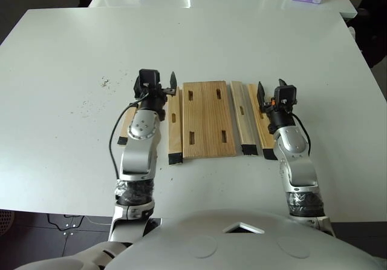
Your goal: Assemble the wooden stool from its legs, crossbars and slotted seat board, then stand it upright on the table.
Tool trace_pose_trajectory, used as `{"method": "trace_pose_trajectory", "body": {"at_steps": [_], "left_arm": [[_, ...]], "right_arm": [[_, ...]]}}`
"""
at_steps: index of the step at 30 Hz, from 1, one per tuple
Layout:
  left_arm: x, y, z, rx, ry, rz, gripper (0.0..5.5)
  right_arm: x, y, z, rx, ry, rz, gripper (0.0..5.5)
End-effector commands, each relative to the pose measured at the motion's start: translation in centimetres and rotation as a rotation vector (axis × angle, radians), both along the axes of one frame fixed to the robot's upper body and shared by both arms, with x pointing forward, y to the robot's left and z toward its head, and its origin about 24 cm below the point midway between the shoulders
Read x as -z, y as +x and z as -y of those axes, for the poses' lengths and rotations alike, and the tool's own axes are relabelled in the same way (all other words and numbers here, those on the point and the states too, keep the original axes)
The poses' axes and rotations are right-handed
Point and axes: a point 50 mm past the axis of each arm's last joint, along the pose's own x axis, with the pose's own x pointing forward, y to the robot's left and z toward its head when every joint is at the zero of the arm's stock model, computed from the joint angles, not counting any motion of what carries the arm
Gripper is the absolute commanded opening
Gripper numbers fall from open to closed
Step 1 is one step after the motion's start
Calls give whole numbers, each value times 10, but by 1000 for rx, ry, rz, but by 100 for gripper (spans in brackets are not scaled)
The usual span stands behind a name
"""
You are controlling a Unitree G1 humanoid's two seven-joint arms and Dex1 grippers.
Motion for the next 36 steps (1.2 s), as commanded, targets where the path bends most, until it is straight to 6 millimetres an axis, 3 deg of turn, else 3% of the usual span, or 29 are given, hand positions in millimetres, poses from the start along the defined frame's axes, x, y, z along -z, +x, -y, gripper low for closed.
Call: {"method": "trace_pose_trajectory", "body": {"at_steps": [1, 4, 8, 10, 13, 25, 36], "left_arm": [[-15, -20, -39, -28, -46, -164, 419], [-27, -27, -44, 15, -25, -259, 419], [-15, -45, -54, 53, 19, -425, 419], [-10, -48, -59, 32, 11, -464, 392], [-12, -44, -61, 15, 18, -457, 345], [3, -51, -75, -10, 81, -496, 345], [38, -72, -73, 20, 53, -642, 345]], "right_arm": [[2, -14, 12, 86, -15, -15, 305], [4, -27, 13, 140, -8, -27, 305], [7, -39, 11, 189, 10, -42, 305], [9, -41, 10, 190, 6, -53, 305], [6, -40, 10, 180, 0, -46, 305], [6, -43, 8, 173, 2, -64, 305], [1, -35, 12, 147, -10, -56, 305]]}}
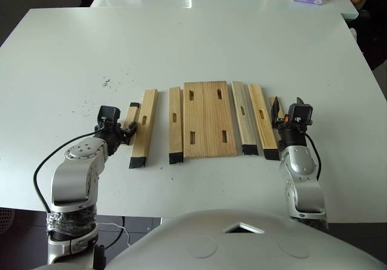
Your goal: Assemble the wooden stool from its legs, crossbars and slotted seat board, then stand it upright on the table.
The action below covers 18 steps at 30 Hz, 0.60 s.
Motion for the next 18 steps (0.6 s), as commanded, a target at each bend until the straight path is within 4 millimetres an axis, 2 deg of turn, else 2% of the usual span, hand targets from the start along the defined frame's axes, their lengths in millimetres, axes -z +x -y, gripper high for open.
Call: {"method": "trace_pose_trajectory", "body": {"at_steps": [1, 7, 14, 16, 18], "left_arm": [[20, -14, 3, 24, -14, -115, 345], [26, -13, -11, -76, 2, -127, 253], [22, -2, -13, -107, -39, -97, 141], [11, 11, -8, -72, -40, 4, 130], [-12, 33, -5, -58, -8, 194, 130]], "right_arm": [[-3, 4, 0, -12, -7, -2, 305], [-2, 7, -1, -19, -8, -2, 305], [-3, 10, -3, -15, -2, 9, 305], [-4, 11, -3, -13, -1, 14, 305], [-7, 13, -1, -4, -3, 27, 305]]}}
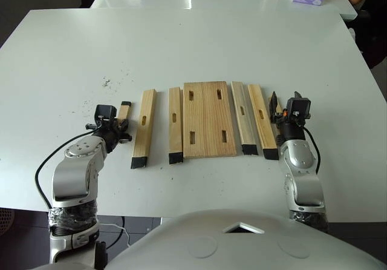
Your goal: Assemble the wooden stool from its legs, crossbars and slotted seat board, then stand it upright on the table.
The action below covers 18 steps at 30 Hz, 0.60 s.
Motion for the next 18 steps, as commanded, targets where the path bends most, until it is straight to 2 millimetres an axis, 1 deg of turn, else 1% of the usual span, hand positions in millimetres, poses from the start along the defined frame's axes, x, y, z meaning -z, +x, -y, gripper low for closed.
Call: {"method": "trace_pose_trajectory", "body": {"at_steps": [1, 3, 5, 6, 7, 9, 10, 11, 13, 15, 18], "left_arm": [[-31, 32, 6, 13, 47, 271, 130], [-58, 47, 9, 50, 55, 445, 130], [-84, 56, 17, 102, 28, 607, 130], [-102, 60, 25, 158, -3, 709, 130], [-115, 62, 34, 226, -63, 779, 130], [-135, 54, 62, 461, -226, 850, 130], [-140, 46, 76, 594, -280, 865, 130], [-140, 39, 86, 689, -333, 868, 130], [-127, 31, 100, 821, -467, 812, 130], [-114, 24, 109, 906, -583, 755, 130], [-109, 16, 118, 1033, -745, 663, 130]], "right_arm": [[-7, 6, 5, 16, -12, 30, 305], [-13, 9, 7, 11, -14, 53, 305], [-24, 14, 10, -20, -30, 100, 305], [-36, 17, 11, -81, -48, 148, 305], [-48, 20, 11, -153, -79, 204, 305], [-77, 23, 12, -293, 13, 294, 305], [-91, 25, 12, -379, 58, 317, 305], [-102, 24, 12, -474, 101, 327, 305], [-114, 24, 11, -662, 164, 307, 305], [-120, 22, 5, -876, 228, 259, 305], [-127, 11, -2, -1127, 300, 173, 305]]}}
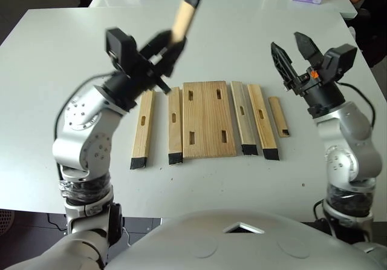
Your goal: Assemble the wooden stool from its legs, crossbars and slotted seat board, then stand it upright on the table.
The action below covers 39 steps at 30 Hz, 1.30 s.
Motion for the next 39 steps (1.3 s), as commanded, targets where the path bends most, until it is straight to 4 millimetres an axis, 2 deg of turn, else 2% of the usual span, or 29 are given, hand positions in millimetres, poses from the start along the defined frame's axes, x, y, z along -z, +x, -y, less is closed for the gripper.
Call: {"method": "trace_pose_trajectory", "body": {"at_steps": [1, 4, 8, 13, 20, 25, 30, 35, 39], "left_arm": [[5, -8, 9, 242, -65, -103, 130], [2, -8, 6, 353, -69, -131, 130], [3, -12, 7, 391, 16, -104, 130], [4, -18, 11, 407, 32, -85, 130], [-1, -23, 16, 476, -14, -104, 130], [4, -26, 6, 558, -118, -230, 130], [7, -27, 4, 589, -100, -249, 130], [9, -31, 7, 613, -65, -236, 130], [-1, -30, 14, 603, -90, -191, 130]], "right_arm": [[-14, -16, -9, -350, 5, -60, 305], [-22, -28, -11, -521, 15, -83, 305], [-23, -25, -16, -605, -60, -95, 305], [-19, -20, -24, -638, -119, -92, 305], [-16, -22, -33, -683, -101, -90, 305], [-26, -25, -34, -765, 47, -112, 305], [-34, -24, -35, -794, 106, -116, 305], [-30, -25, -40, -788, 84, -129, 305], [-20, -25, -46, -784, 23, -146, 305]]}}
